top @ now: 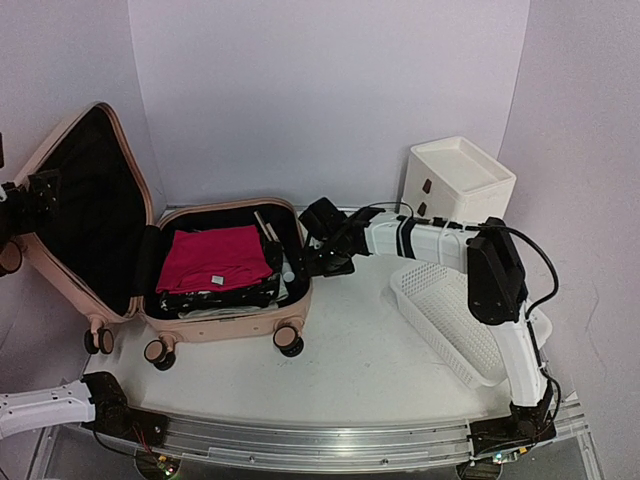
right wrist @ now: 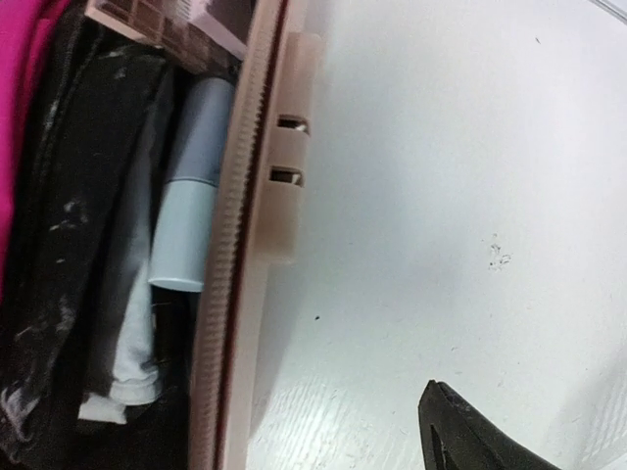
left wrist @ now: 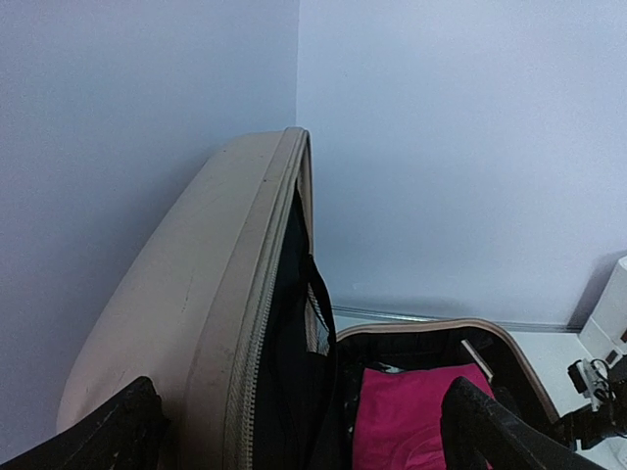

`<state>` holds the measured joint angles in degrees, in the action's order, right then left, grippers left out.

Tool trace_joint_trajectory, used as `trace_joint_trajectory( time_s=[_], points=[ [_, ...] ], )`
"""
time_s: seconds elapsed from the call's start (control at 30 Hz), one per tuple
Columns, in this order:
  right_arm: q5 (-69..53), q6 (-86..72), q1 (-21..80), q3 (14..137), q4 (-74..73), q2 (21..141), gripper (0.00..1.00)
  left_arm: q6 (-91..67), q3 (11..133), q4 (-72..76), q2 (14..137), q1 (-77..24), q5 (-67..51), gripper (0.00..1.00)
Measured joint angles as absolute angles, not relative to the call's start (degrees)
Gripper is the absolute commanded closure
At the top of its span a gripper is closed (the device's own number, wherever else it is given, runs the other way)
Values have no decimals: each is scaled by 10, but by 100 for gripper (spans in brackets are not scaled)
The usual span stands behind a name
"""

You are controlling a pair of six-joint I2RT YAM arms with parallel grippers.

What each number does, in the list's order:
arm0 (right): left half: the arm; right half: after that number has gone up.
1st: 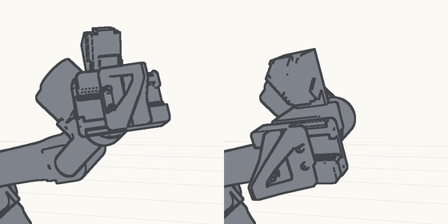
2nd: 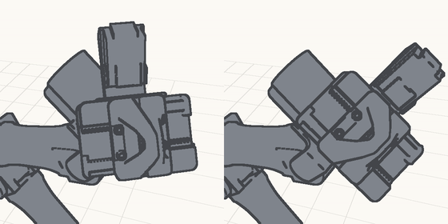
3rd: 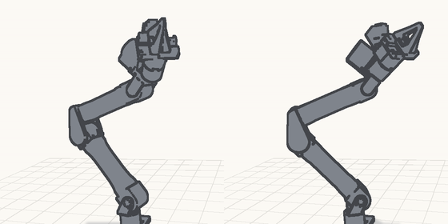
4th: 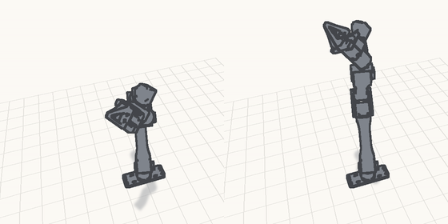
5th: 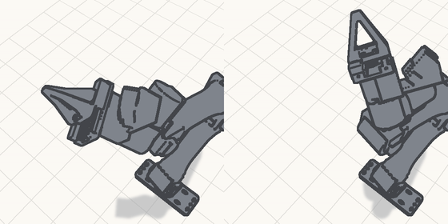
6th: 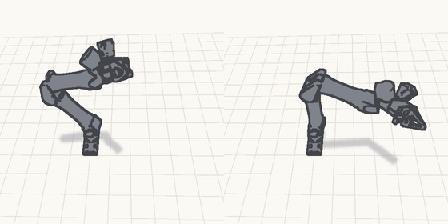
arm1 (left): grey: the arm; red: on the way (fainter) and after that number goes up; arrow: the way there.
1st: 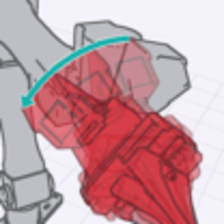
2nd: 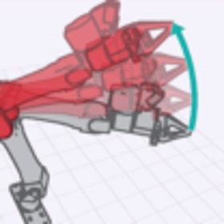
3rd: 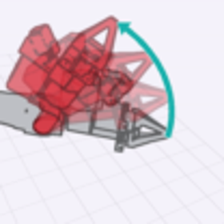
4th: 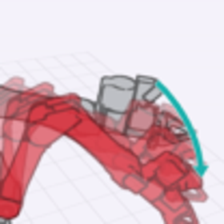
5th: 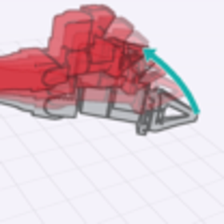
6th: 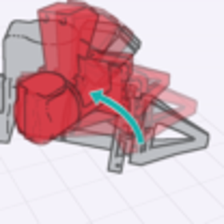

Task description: Open, take out, and arrange the luggage

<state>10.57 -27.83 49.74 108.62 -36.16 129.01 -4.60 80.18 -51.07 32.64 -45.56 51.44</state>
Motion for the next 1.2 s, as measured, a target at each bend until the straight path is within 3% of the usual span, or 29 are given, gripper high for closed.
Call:
trace_joint_trajectory(
  time_s=[0.4, 0.8, 1.2],
  points=[
    [147, -406, 516, 1047, -288, 1295, 100, -7, 794, -443, 439, -456, 639, 22],
    [177, -540, 519, 827, -139, 1180, 100, 169, 733, -215, 521, -435, 646, 26],
    [181, -558, 524, 825, -131, 1182, 100, 223, 718, -153, 550, -337, 622, 25]
  ],
)
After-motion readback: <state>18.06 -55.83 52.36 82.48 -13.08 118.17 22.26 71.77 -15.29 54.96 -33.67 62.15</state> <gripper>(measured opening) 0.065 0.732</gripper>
